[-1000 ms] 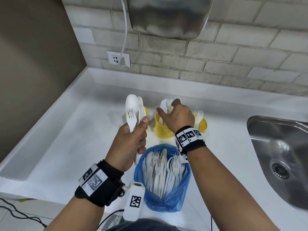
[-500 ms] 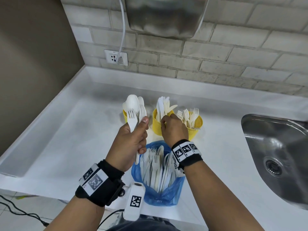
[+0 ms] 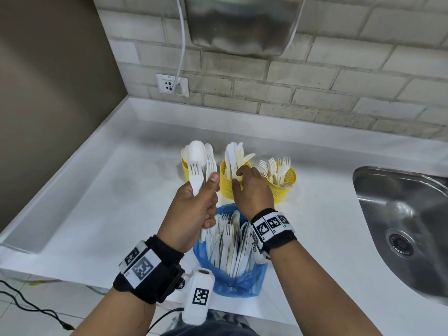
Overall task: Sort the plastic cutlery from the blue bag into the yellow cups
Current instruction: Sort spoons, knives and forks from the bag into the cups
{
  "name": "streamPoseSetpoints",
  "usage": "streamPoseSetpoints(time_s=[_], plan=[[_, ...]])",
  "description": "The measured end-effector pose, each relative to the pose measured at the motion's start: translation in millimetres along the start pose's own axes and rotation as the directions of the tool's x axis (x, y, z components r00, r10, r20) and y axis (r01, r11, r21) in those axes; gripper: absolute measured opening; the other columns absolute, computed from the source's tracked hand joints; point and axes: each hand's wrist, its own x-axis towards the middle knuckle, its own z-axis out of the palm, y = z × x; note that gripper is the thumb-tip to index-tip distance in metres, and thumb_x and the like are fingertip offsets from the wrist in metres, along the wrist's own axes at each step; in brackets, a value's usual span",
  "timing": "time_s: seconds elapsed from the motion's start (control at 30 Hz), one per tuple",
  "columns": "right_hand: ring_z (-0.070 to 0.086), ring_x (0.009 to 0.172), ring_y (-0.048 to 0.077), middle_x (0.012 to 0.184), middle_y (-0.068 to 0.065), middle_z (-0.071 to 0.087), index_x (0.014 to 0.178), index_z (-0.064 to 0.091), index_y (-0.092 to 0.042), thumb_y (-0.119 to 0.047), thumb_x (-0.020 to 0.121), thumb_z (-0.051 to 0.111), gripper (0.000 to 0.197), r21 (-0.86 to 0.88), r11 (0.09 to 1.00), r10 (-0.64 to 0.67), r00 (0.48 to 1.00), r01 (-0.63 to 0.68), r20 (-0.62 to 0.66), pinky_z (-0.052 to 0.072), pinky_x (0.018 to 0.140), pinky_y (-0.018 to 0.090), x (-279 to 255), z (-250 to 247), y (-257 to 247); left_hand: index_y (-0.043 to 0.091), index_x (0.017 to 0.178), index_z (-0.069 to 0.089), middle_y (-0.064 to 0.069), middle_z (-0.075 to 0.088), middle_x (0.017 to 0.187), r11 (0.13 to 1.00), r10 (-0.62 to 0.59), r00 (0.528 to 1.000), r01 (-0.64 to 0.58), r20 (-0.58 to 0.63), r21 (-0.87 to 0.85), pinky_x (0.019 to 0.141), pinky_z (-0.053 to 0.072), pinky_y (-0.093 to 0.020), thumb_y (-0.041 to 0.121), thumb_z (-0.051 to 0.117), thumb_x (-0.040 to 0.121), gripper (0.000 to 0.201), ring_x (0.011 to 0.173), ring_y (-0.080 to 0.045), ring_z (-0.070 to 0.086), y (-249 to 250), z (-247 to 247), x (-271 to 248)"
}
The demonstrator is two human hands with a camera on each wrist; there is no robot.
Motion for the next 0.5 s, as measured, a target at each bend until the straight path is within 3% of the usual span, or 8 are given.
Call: streamPoseSetpoints(time_s=[0.17,0.27,0.43,0.5], plan=[[0.056,0.082,0.018,0.092,-0.001,0.060,0.096,0.059,-0.020,-0.028,0.100,0.053,0.010,0.256,0.967,0.014,0.994,0.015,-0.111,0.047,0.071,0.037,-9.6,-14.2,-13.4,0.016,0.089,0.050,0.000,0.022,0.063,0.999,0.012,1.000,-0.011,0.012,-0.040,0.045,0.021,-0.024,0.049,0.055,0.096,0.035,0.051,-0.012,0.019,0.8,2.8,-3.2],[0.056,0.078,0.016,0.082,0.000,0.061,0.086,0.060,-0.015,-0.023,0.101,0.055,0.017,0.409,0.912,0.027,0.988,0.037,-0.150,0.043,0.071,0.034,-15.1,-33.6,-29.3,0.014,0.088,0.054,0.000,0.026,0.062,0.998,0.041,0.998,-0.038,0.057,-0.044,0.043,0.025,-0.023,0.049,0.053,0.096,0.035,0.050,-0.012,0.022,0.6,5.2,-4.7],[0.056,0.071,0.016,0.090,-0.003,0.061,0.091,0.068,-0.021,-0.041,0.096,0.051,0.027,0.647,0.762,0.014,0.998,0.025,-0.056,0.045,0.069,0.031,-25.8,-69.1,-51.7,0.013,0.089,0.059,0.000,0.033,0.060,0.995,0.092,0.984,-0.086,0.150,-0.048,0.043,0.031,-0.023,0.047,0.053,0.096,0.035,0.047,-0.012,0.027,-1.2,8.3,-6.1],[0.054,0.066,0.013,0.089,-0.007,0.059,0.093,0.070,-0.026,-0.037,0.096,0.054,0.019,0.712,0.702,-0.029,1.000,0.029,-0.013,0.043,0.066,0.030,-30.7,-82.6,-58.4,0.009,0.091,0.059,0.000,0.035,0.060,0.995,0.104,0.977,-0.101,0.184,-0.027,0.043,0.032,-0.023,0.048,0.056,0.097,0.039,0.047,-0.012,0.028,-2.8,8.3,-6.8]])
